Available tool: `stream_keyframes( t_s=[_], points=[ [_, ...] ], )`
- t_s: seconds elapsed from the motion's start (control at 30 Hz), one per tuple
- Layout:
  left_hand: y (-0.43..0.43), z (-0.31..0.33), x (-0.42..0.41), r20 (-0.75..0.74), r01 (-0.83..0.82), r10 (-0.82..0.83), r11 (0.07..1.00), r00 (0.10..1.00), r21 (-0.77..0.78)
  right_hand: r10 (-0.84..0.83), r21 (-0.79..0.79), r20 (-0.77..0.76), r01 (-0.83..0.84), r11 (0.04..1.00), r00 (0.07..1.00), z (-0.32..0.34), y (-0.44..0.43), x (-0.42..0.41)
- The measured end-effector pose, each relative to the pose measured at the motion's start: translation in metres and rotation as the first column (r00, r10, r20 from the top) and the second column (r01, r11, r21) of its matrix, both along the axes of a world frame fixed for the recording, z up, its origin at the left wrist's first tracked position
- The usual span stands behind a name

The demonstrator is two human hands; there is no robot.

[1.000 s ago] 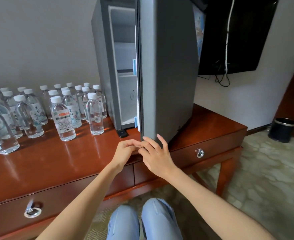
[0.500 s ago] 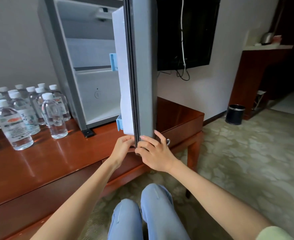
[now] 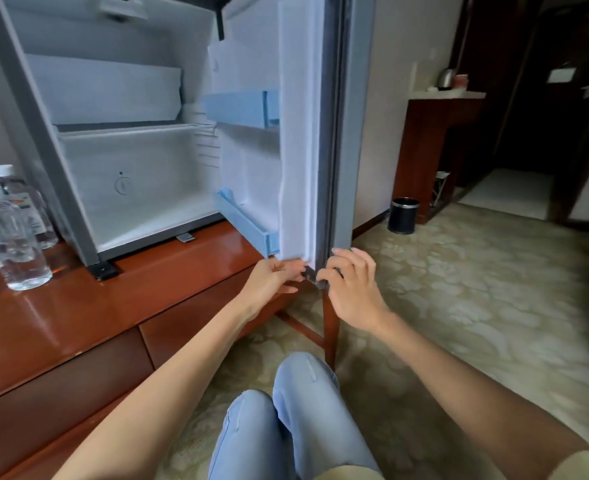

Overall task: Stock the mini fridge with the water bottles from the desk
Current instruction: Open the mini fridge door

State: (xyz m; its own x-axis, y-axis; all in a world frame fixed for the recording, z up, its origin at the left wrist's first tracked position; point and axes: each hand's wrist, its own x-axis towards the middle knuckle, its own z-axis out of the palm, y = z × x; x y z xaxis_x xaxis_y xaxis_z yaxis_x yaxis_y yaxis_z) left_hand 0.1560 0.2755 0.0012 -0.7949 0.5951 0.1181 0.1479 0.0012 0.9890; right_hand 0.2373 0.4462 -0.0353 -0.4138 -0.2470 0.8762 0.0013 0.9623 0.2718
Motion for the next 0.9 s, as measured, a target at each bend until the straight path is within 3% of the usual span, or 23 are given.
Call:
stream_keyframes(
  t_s=[0.07,0.13,0.27,0.37,0.43,0.5,0.6,0.77,0.9],
  points=[
    [0.013,0.002,-0.001,0.020,-0.063,0.063,0.998,0.998,-0.012,-0.045,-0.038,0.020,0.046,0.998,0.999,0.004,0.016,0.009],
    [0.023,0.003,-0.003,-0.079,-0.258,0.254,0.965,0.964,-0.046,-0.069,-0.077,0.025,0.070,0.995,0.997,0.013,0.028,0.015],
    [0.032,0.009,-0.006,-0.433,-0.551,0.484,0.834,0.760,-0.034,-0.080,-0.131,0.016,0.081,0.988,0.997,0.035,0.029,0.010],
    [0.038,0.014,-0.010,-0.560,-0.575,0.571,0.795,0.600,0.194,-0.064,-0.109,0.074,0.072,0.991,0.995,0.051,0.016,-0.006],
    [0.040,0.020,-0.019,-0.691,-0.489,0.516,0.831,0.506,0.263,-0.097,-0.097,0.106,0.107,0.989,0.990,0.059,0.008,-0.017],
    [0.041,0.029,-0.032,-0.825,-0.394,0.353,0.902,0.441,0.175,-0.166,-0.082,0.122,0.177,0.981,0.979,0.065,0.003,-0.025],
    [0.043,0.034,-0.051,-0.922,-0.355,0.144,0.935,0.358,0.008,-0.194,-0.069,0.137,0.205,0.976,0.971,0.064,0.007,-0.029],
    [0.050,0.033,-0.078,-0.905,-0.162,-0.076,0.974,0.418,-0.157,-0.202,-0.168,0.170,0.230,0.959,0.964,0.058,0.034,-0.034],
    [0.066,0.039,-0.102,-0.900,-0.206,-0.123,0.952,0.418,-0.225,-0.235,-0.260,0.251,0.300,0.918,0.939,0.067,0.070,-0.040]
  ],
)
